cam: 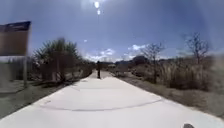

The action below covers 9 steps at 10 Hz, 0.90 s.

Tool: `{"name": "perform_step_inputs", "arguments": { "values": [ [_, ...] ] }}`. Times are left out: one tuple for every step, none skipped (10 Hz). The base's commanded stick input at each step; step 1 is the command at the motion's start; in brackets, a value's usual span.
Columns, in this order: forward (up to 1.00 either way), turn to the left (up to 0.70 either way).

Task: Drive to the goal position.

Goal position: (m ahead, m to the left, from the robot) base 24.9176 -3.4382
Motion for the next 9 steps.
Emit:
{"name": "perform_step_inputs", "arguments": {
  "values": [
    [0.7,0.0],
    [0.7,0.0],
    [0.7,0.0],
    [0.7,0.0],
    [0.7,0.0],
    [0.7,0.0],
    [0.7,0.0],
    [0.7,0.0],
    [0.7,0.0]
  ]
}}
